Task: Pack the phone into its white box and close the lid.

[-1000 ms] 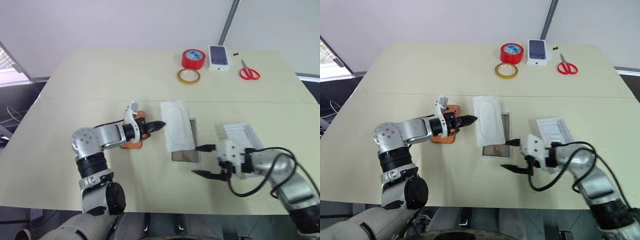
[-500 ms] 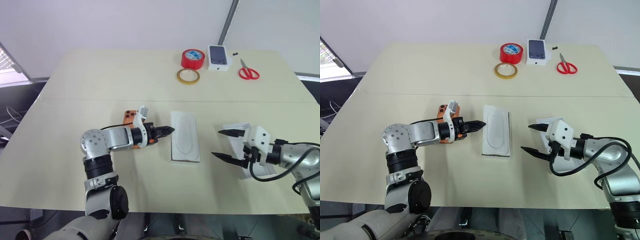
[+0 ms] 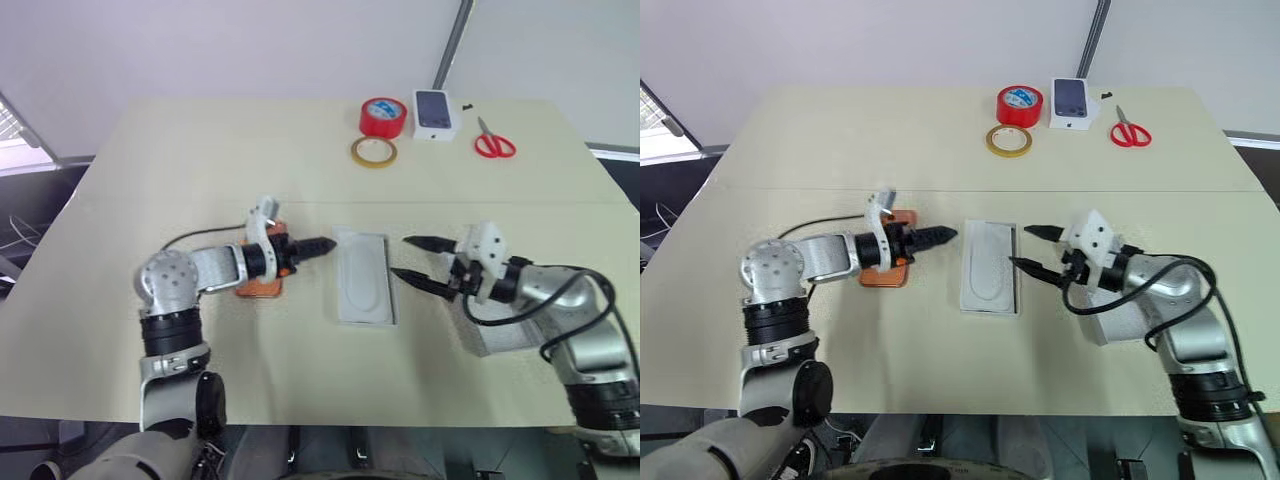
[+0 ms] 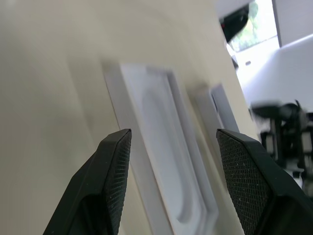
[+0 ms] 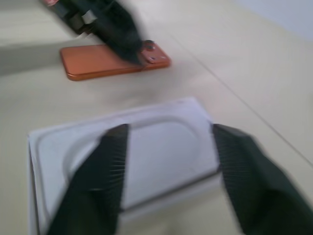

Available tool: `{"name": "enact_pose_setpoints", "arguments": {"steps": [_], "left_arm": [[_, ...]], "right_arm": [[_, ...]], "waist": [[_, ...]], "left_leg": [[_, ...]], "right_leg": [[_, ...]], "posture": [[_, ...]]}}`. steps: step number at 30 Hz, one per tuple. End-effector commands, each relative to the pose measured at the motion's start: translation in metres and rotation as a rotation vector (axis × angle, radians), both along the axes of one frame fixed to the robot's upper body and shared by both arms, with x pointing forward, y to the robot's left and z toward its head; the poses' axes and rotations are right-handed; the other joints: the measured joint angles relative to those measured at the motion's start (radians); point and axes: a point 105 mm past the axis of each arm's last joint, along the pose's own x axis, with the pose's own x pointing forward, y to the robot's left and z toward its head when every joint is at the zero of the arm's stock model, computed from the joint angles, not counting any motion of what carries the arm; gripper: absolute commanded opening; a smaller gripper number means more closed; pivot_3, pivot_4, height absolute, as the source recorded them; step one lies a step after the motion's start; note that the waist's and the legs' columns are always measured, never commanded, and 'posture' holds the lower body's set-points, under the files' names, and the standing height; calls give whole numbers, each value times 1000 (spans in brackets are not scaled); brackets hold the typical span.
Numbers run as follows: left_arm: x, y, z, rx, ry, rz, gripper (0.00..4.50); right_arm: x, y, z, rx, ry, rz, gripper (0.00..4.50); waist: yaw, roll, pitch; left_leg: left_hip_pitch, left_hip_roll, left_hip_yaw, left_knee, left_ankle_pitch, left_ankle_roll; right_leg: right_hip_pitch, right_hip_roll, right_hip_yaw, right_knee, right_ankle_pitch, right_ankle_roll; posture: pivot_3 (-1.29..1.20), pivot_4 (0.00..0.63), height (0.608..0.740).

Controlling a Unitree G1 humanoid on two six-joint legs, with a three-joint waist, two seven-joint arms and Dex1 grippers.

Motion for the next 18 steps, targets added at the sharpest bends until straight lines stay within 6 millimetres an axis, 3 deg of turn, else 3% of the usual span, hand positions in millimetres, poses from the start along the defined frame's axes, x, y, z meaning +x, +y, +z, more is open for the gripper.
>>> {"name": "enact_pose_setpoints", "arguments": {"steps": [1,2,8,13,18], "left_arm": [[-3,19,16,87,-265,5,2911],[-6,26,11,172,-343,-12,2911],[-18,59,-7,401,-610,-73,2911],[-20,69,0,360,-752,-28,2911],[-28,74,-10,355,-743,-42,2911]], "right_arm": [[5,22,2,-26,-55,35,639],[7,28,1,-32,-54,42,58],[16,37,-26,-238,-45,79,58],[14,34,-39,-328,-12,121,58],[9,20,-48,-439,20,144,58]], "waist": [[-2,0,0],[-10,1,0],[-18,2,0],[-19,2,0],[-23,2,0]], "left_leg": [[0,0,0,0,0,0],[0,0,0,-1,0,0],[0,0,1,-5,1,-1],[-2,0,1,-5,-4,7],[-2,0,1,-5,-4,8]], "right_leg": [[0,0,0,0,0,0],[0,0,0,0,0,0],[-3,-1,0,0,0,-2],[-4,-2,1,-1,0,-2],[-4,-2,0,-1,0,-2]], "posture": [[0,150,740],[0,150,740],[0,150,740],[0,150,740],[0,150,740]]}}
